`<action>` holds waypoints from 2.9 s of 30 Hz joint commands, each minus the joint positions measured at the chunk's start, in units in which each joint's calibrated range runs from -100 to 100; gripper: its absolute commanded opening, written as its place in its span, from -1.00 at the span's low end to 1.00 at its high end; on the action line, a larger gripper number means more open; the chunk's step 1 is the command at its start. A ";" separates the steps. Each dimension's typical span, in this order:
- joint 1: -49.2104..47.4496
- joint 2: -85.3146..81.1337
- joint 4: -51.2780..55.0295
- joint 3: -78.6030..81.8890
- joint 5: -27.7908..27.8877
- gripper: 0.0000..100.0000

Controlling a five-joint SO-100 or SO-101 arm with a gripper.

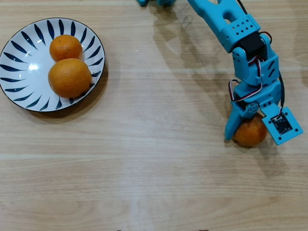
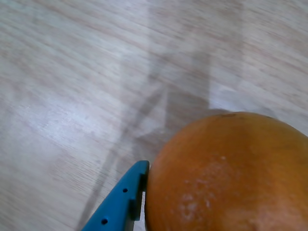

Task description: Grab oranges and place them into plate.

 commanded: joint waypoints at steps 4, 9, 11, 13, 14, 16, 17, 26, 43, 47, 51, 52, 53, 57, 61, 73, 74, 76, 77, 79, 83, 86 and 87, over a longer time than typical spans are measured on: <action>-0.15 -0.78 -0.58 -2.13 -0.07 -0.51; -0.23 -0.95 -0.41 -2.13 0.03 -0.51; -0.23 -1.80 -0.06 -2.13 0.19 -0.48; -0.23 -2.56 2.77 -2.85 0.29 -0.46; -0.23 -3.91 4.58 -2.85 0.29 -0.45; 0.17 -7.88 8.02 -1.94 0.81 -0.45; 0.49 -9.91 9.82 -1.40 1.91 -0.45; 10.25 -34.93 14.20 15.98 13.62 -0.45; 47.75 -73.06 13.52 55.19 27.11 -0.46; 58.40 -75.42 13.34 56.82 27.06 -0.46; 67.91 -76.27 10.51 57.18 27.11 -0.46; 69.61 -76.27 9.30 57.18 27.11 -0.46; 70.98 -76.10 8.10 57.18 27.11 -0.46; 73.72 -75.85 5.44 58.44 26.69 -0.46; 73.80 -75.85 5.69 61.79 26.64 -0.46; 73.88 -70.18 -1.70 68.31 26.53 -0.45; 73.72 -69.34 -3.07 68.68 26.53 -0.45; 73.24 -65.37 -7.80 68.77 26.53 -0.45; 73.16 -63.59 -9.43 68.31 26.53 -0.45; 72.91 -60.97 -13.04 67.50 26.53 -0.46; 72.91 -56.32 -17.43 64.87 26.53 -0.46; 72.67 -54.63 -17.77 63.42 26.53 -0.46; 72.67 -54.38 -17.77 63.06 26.53 -0.45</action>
